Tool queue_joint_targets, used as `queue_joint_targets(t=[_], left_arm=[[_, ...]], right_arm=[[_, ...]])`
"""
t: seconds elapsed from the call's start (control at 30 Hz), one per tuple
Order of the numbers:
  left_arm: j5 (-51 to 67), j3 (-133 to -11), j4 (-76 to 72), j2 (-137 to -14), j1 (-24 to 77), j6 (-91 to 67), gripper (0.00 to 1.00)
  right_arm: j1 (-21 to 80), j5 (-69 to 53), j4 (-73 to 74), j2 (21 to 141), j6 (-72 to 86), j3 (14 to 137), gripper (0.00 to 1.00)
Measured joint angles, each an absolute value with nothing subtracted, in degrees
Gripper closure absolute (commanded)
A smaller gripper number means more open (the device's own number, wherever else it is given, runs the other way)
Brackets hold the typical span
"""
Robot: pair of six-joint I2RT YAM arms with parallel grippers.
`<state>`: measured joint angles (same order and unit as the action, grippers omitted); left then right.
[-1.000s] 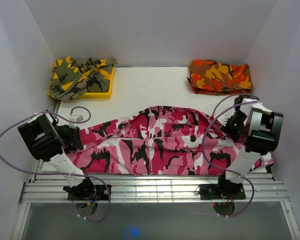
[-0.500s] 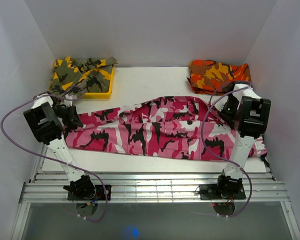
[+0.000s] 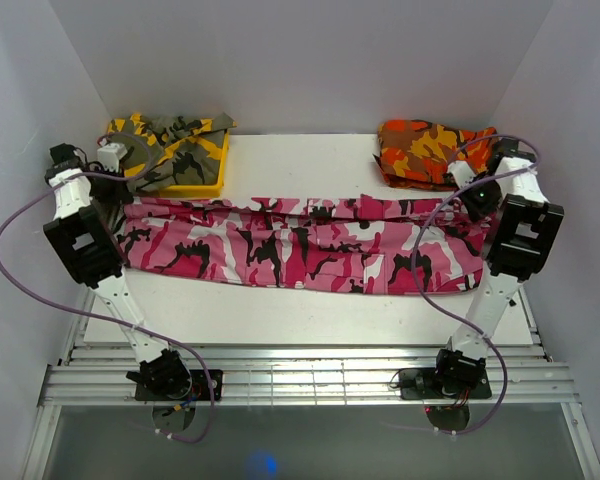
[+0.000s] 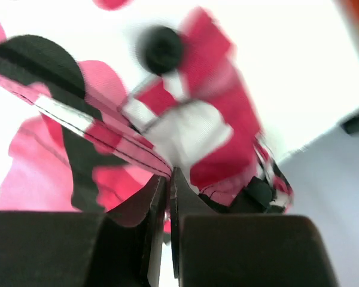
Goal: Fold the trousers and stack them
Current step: Fold the trousers
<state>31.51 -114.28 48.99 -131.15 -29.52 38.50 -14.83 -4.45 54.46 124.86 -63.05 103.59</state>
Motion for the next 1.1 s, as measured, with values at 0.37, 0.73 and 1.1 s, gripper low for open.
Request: queue_joint_targets(t=[0.37, 0.73, 1.1], left_arm=[[37.06, -119.09, 45.71, -131.31, -30.33, 34.2, 1.0], [44.6, -119.17, 40.84, -130.78, -32.01, 30.0, 1.0], [58.89, -101.97, 39.99, -115.48, -40.75, 36.36, 1.0]], right_arm=[[-19.73, -15.35, 54.59, 120.05, -65.78, 106.28, 0.92], [-22.28, -21.74, 54.94, 117.3, -67.77, 105.69, 0.92], [-26.76, -27.81, 56.47, 103.9, -72.07, 98.1, 0.92]])
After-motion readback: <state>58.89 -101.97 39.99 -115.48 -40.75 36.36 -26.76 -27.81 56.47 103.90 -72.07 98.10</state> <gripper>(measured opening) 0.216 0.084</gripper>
